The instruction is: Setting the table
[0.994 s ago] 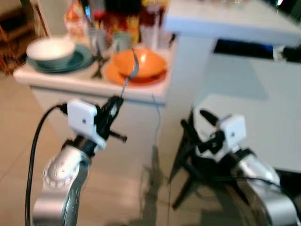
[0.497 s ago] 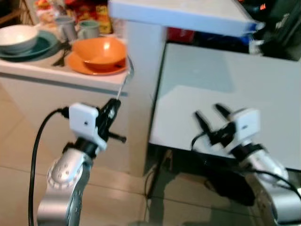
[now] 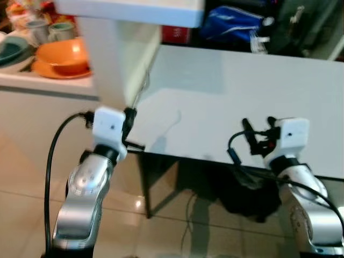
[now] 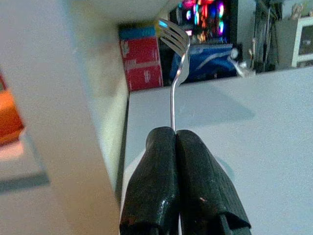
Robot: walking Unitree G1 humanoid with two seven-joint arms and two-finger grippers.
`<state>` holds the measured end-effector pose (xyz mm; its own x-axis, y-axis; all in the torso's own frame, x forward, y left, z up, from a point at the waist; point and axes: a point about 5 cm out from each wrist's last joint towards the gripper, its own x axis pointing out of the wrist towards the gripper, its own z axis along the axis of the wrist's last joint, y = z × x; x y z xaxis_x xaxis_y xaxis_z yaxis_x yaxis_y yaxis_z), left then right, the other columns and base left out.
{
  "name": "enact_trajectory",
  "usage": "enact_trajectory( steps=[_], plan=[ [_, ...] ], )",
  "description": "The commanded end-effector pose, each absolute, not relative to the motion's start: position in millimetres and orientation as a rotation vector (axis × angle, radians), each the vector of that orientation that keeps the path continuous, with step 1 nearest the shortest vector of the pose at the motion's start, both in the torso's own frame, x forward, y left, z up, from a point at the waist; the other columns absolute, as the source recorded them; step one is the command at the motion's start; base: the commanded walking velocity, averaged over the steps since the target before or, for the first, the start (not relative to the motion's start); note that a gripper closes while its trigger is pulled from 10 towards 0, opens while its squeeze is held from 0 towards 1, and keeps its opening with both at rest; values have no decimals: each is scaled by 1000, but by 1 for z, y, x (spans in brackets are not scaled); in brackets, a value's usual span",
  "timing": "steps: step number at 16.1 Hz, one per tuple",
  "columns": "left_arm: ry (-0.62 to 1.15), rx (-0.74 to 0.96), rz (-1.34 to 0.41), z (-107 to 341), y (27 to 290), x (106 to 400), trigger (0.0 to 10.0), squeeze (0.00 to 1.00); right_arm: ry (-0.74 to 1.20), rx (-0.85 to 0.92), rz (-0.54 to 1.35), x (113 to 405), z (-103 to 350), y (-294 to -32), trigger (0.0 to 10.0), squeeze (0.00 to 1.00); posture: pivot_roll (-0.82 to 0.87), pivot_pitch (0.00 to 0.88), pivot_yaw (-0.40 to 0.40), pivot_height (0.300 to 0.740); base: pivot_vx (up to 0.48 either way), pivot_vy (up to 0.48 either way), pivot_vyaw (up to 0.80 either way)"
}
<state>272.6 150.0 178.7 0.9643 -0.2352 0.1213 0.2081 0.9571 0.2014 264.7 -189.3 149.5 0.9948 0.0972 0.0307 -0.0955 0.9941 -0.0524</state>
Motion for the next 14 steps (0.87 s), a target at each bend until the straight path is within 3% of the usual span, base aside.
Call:
enact_trajectory(
  steps=[1, 4, 7, 14],
  plan=[
    [-132, 225, -176, 178, 160, 278, 10000, 0, -40, -39, 77, 268, 153, -187, 10000, 0, -18, 50, -1, 740, 0, -480, 0],
    [-141, 215, -127, 189, 167, 296, 10000, 0, -43, 16, 48, 272, 157, -188, 10000, 0, -20, 52, 9, 740, 0, -480, 0],
    [-138, 193, -127, 188, 165, 297, 10000, 0, -38, 21, 71, 271, 158, -185, 10000, 0, -27, 59, 17, 740, 0, -480, -710],
    [-87, 208, -31, 181, 175, 299, 10000, 0, -42, -15, 258, 270, 166, -166, 10000, 0, -23, 64, 9, 740, 0, -480, 0]
  ],
)
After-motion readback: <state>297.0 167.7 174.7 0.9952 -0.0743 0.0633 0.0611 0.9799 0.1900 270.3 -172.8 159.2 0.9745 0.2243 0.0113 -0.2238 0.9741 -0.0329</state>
